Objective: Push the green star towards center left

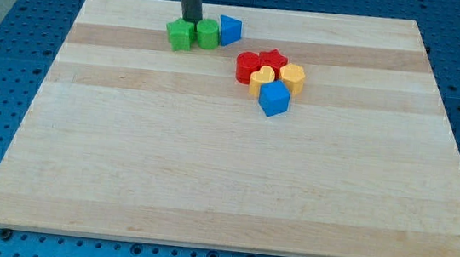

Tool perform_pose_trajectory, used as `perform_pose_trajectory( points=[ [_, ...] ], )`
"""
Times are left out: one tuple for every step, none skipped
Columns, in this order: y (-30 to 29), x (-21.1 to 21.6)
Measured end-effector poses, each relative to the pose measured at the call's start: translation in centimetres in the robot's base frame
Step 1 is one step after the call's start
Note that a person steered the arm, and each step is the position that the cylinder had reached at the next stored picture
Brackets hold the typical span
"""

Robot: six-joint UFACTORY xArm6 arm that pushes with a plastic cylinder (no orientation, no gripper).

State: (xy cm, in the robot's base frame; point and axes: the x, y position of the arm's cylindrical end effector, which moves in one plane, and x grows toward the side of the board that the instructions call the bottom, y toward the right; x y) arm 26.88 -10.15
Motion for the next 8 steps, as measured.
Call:
perform_pose_trajectory(
  points=[
    [0.0,0.9],
    [-0.3,0.9],
    [-0.6,0.9],
    [-0.6,0.9],
    [-2.0,1.4],
    [-3.6,5.3],
    [-3.9,10.5],
    [-4.3,10.5]
  ],
)
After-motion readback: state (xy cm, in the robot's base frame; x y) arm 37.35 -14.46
